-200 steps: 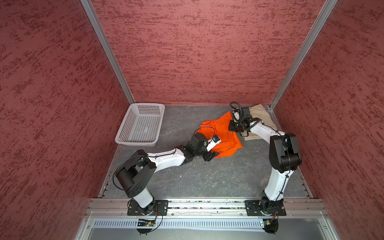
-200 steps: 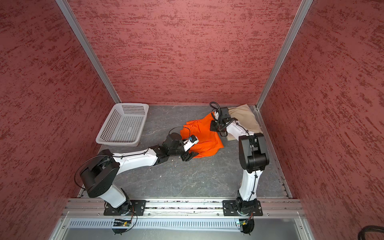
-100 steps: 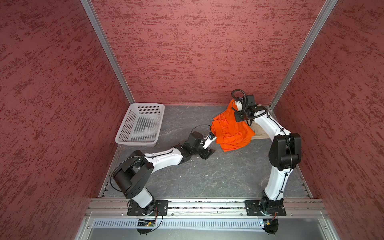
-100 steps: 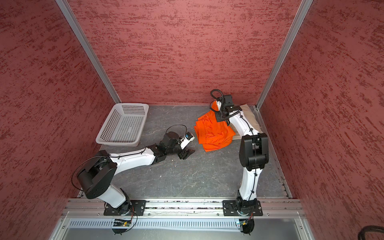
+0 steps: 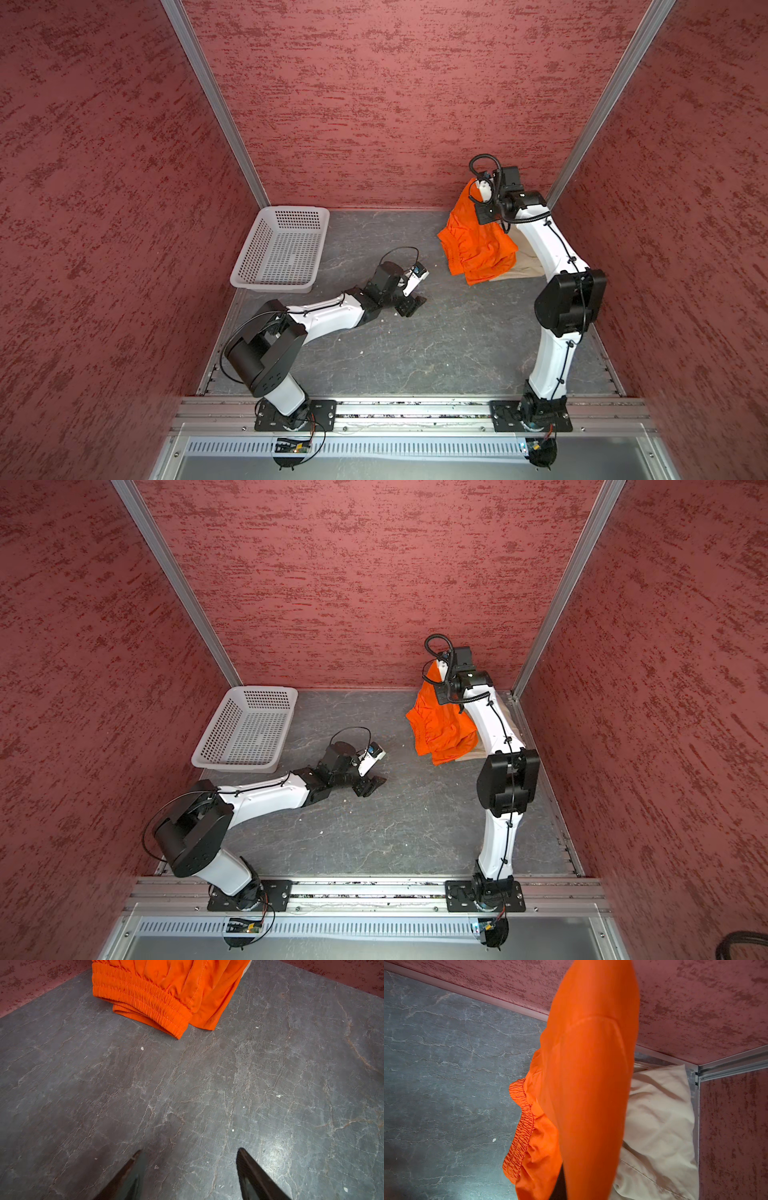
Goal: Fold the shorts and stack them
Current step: 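Lift the orange shorts with the right gripper and carry them onto the beige shorts, then lower the orange shorts onto the beige shorts with the right gripper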
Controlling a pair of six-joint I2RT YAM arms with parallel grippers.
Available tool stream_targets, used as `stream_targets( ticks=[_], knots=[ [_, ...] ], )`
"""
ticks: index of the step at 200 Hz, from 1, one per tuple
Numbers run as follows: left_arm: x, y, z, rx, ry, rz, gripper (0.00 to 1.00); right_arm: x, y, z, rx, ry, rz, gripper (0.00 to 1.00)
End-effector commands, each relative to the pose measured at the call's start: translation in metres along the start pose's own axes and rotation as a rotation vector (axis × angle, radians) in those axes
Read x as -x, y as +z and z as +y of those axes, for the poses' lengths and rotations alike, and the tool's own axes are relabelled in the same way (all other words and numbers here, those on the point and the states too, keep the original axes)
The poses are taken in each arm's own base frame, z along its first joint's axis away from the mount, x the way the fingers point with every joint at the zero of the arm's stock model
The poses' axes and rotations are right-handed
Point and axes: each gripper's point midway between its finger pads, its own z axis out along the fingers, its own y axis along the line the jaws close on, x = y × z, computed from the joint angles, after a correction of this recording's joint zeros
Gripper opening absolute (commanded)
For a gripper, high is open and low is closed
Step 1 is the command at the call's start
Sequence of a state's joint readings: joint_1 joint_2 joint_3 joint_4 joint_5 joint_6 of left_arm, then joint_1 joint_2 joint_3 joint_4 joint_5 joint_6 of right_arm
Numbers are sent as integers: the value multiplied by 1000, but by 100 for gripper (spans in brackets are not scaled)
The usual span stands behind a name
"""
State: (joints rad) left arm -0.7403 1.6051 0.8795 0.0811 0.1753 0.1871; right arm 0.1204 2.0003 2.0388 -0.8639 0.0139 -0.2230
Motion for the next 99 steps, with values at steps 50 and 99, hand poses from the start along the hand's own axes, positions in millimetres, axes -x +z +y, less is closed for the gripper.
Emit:
stream_targets(
  ticks=[50, 99],
  knots=[
    [11, -4, 8, 29, -14, -15, 70, 29, -42, -7, -9, -17, -54, 0],
    [12, -5, 8, 31, -14, -17, 70, 38, -56, -12, -31, -37, -73, 0]
  ],
)
